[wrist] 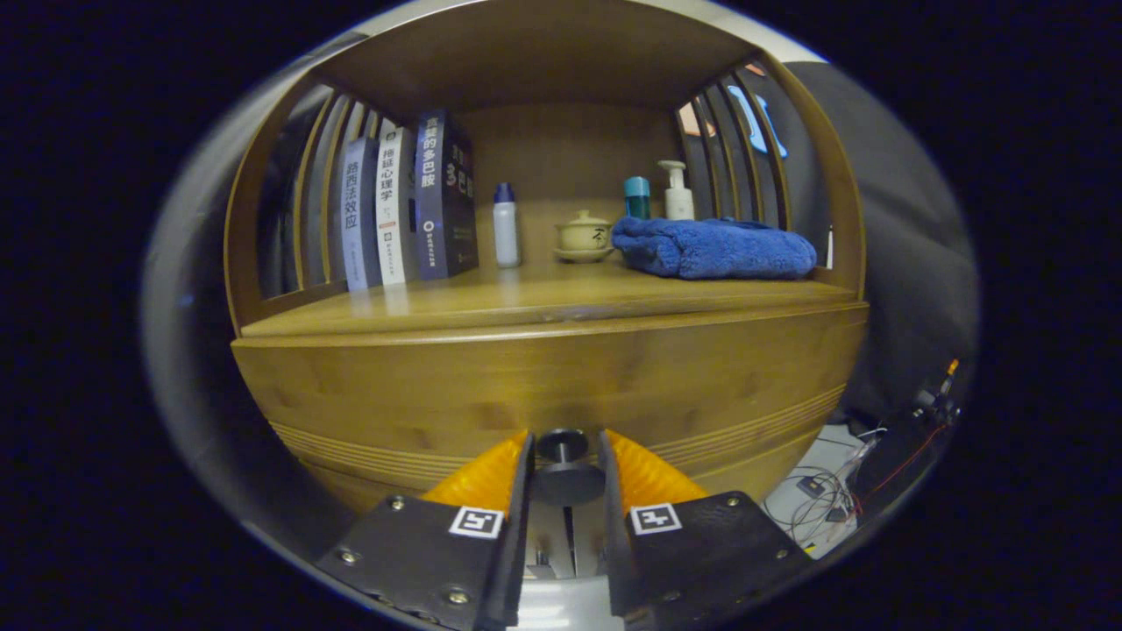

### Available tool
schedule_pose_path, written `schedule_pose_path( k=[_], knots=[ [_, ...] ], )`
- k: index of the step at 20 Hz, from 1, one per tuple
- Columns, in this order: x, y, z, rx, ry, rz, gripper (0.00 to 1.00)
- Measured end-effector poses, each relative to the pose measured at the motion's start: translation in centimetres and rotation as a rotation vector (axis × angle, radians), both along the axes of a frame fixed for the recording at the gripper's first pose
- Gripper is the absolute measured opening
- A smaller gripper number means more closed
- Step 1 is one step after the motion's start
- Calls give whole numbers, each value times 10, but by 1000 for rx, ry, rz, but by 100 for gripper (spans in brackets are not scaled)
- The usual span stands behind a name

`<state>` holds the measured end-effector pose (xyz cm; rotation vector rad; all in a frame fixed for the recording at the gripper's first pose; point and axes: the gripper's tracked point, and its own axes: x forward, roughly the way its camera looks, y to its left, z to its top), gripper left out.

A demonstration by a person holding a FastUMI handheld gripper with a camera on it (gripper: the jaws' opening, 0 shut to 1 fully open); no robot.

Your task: Pull open the drawer, take out the items inside it, and place them on the countertop above the cabinet.

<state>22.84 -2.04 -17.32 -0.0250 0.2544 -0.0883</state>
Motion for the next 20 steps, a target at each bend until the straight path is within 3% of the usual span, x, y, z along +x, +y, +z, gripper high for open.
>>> schedule_pose_path(
  k=[1,2,16,20],
  knots=[
    [2,0,1,6,-13,20,38],
    [1,1,2,13,-17,31,31],
    [-134,-9,3,-10,-70,18,31],
    [-166,-9,2,43,-76,28,31]
  ],
)
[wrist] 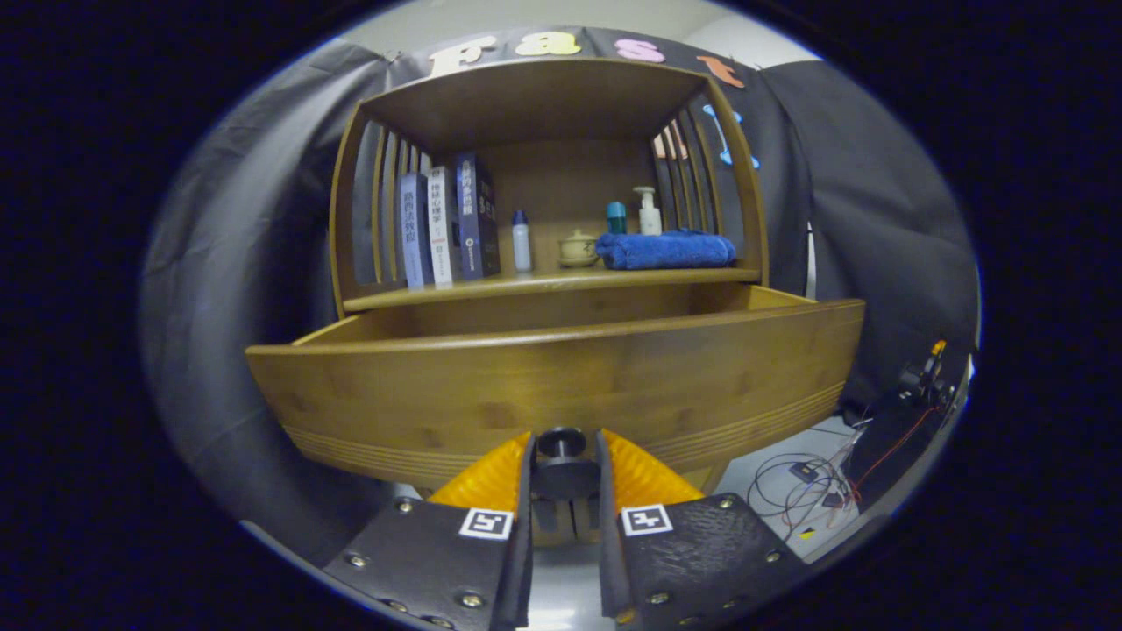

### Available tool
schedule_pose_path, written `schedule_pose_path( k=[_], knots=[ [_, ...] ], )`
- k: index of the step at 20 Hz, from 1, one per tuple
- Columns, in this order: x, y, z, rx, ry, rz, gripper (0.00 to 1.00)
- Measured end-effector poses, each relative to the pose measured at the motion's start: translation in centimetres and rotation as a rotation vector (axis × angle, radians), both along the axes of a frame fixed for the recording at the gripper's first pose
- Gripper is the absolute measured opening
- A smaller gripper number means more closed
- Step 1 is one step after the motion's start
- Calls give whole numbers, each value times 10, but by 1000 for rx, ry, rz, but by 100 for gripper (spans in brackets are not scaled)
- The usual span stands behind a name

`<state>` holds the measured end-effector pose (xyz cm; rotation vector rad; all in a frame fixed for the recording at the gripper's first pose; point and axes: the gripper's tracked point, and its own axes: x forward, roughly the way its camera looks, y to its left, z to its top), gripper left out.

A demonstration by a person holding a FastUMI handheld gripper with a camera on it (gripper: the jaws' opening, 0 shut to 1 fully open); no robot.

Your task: Pull open the drawer, take out the items inside it, and place them on the countertop above the cabinet.

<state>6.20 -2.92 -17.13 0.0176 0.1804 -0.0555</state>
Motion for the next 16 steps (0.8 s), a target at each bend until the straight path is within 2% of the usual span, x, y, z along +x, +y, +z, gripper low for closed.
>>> schedule_pose_path(
  k=[2,3,4,6,8,10,11,16],
  knots=[
    [-9,2,31,-17,-83,31,31],
    [-11,4,42,-36,-123,29,20],
    [-5,0,45,-91,-102,9,8],
    [-13,7,32,-165,-47,46,7],
    [-31,10,23,-180,-24,70,7],
    [-31,9,27,-161,-26,81,31],
    [-31,4,30,-167,-25,70,33],
    [-23,1,64,-165,-21,67,65]
  ],
)
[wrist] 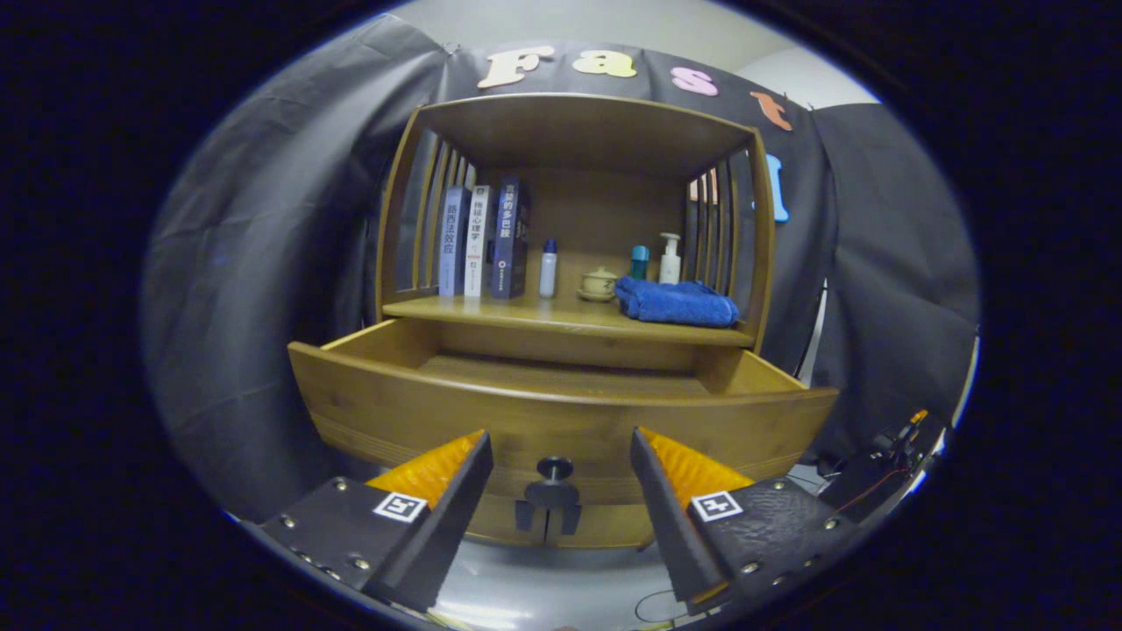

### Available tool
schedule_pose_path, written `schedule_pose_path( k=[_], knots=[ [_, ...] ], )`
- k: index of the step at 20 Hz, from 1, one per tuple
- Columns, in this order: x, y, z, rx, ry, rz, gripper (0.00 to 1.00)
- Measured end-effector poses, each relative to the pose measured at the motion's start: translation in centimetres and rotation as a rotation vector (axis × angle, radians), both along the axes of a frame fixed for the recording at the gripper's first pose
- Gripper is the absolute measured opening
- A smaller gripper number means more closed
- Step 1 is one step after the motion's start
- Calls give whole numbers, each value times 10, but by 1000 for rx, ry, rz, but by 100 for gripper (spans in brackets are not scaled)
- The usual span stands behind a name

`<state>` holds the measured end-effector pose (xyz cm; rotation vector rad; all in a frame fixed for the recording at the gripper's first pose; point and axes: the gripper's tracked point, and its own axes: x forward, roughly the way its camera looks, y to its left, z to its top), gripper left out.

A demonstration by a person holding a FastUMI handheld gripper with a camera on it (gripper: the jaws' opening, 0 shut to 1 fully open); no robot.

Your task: Pull open the drawer, take out the items inside it, and place them on the countertop above the cabinet.

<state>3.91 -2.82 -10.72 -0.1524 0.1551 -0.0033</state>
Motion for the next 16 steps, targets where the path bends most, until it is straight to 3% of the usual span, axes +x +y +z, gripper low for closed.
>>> schedule_pose_path(
  k=[5,10,16],
  knots=[
    [29,-5,45,-4,-4,-3,98],
    [89,-16,51,-7,179,-5,98],
    [142,-34,-5,44,498,-61,99]
  ],
)
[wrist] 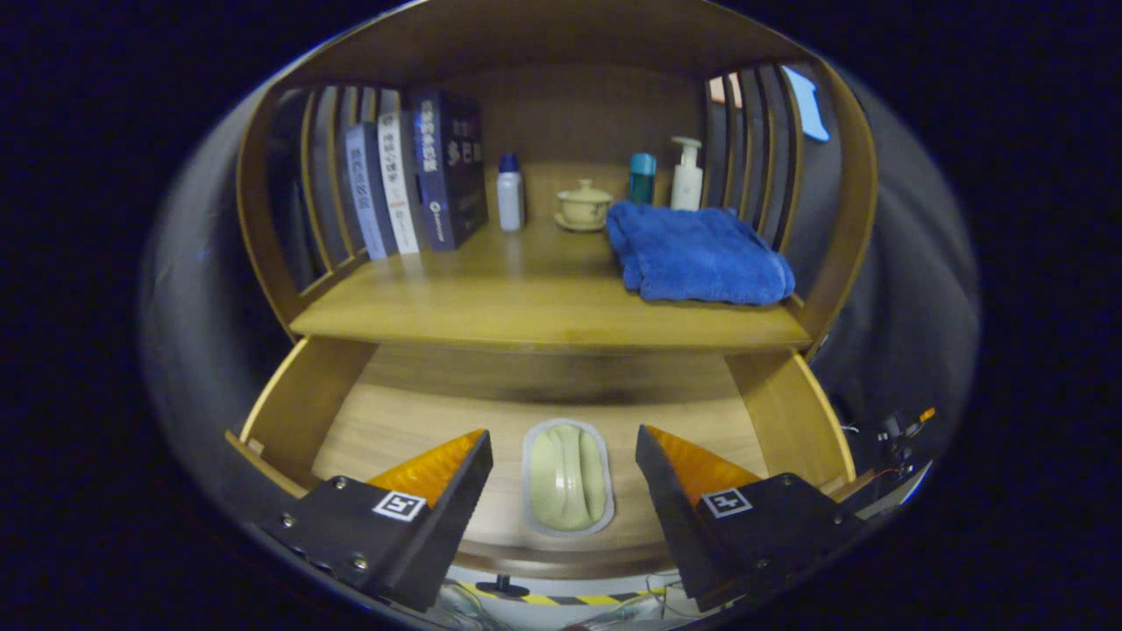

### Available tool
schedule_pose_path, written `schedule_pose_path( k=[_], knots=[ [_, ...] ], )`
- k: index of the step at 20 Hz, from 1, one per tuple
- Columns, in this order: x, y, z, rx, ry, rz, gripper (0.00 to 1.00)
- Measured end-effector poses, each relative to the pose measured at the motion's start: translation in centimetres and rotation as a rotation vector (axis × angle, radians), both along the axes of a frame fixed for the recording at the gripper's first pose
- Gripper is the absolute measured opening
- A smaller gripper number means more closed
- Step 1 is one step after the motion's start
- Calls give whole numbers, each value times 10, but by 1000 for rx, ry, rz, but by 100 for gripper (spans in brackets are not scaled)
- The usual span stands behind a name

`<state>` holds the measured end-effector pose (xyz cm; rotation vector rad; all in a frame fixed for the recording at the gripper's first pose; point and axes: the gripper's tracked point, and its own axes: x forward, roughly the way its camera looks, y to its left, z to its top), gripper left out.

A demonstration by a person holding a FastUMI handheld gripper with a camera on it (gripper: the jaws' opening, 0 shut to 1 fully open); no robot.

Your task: Pull open the drawer, take out the items inside it, and place them on the countertop above the cabinet.

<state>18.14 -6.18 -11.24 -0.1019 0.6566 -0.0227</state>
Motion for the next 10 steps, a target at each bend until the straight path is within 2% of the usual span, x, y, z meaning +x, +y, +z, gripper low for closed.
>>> schedule_pose_path(
  k=[5,8,10],
  knots=[
    [8,-4,-45,20,144,-38,98],
    [-1,-4,-63,17,221,-43,47],
    [0,-2,-63,56,180,-79,12]
  ],
)
